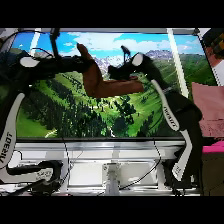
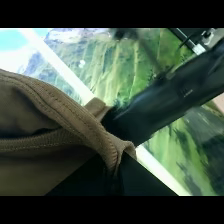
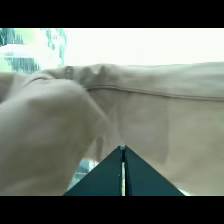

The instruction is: Fold the clothes and pants, and hang the long-sleeved shirts on hangers.

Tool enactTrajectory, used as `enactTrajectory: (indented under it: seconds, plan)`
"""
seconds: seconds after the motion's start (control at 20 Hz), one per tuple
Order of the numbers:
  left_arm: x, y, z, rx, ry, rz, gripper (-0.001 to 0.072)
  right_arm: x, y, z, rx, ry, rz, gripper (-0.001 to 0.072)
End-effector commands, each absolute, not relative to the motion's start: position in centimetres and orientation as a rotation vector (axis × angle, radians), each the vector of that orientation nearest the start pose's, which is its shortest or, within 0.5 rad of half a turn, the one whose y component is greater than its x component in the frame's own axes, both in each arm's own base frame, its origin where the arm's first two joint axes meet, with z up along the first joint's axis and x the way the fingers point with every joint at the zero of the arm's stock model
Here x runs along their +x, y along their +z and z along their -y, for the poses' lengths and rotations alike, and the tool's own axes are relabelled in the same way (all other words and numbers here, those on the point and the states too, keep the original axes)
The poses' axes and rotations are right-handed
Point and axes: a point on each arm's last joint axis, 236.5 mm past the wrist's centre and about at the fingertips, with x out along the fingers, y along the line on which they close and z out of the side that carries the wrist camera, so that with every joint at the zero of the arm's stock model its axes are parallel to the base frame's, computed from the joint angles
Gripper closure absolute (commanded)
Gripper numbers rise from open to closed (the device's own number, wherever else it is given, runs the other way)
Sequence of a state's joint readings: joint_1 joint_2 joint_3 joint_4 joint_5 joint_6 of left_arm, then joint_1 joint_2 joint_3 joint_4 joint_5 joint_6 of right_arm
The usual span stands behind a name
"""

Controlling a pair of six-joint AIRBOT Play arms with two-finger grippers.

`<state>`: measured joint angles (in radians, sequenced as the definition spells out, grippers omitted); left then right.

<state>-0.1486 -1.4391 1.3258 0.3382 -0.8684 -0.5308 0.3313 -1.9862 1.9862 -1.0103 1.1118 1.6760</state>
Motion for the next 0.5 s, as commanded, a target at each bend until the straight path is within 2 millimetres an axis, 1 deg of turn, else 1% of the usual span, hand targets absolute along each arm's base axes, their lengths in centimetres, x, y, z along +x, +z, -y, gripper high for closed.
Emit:
enactTrajectory:
  seconds: [0.0, 0.15, 0.25, 0.35, 0.45]
  plan:
    - [49.0, 14.2, 27.4, -0.173, -0.830, -0.446, 0.0689, 51.9, 5.5, -24.0, 0.321, 0.535, -1.162, 0.0693]
    - [50.8, 11.8, 30.4, -0.151, -0.718, -0.414, 0.0689, 53.3, 10.0, -16.8, 0.287, 0.409, -1.056, 0.0693]
    - [51.2, 9.8, 32.7, -0.126, -0.647, -0.396, 0.0689, 53.3, 12.4, -12.6, 0.285, 0.344, -1.017, 0.0694]
    - [50.6, 7.6, 35.4, -0.097, -0.622, -0.396, 0.0689, 52.8, 13.9, -9.3, 0.289, 0.296, -1.002, 0.0693]
    - [49.2, 5.7, 38.9, -0.073, -0.649, -0.407, 0.0689, 52.1, 14.4, -7.0, 0.290, 0.269, -1.012, 0.0693]
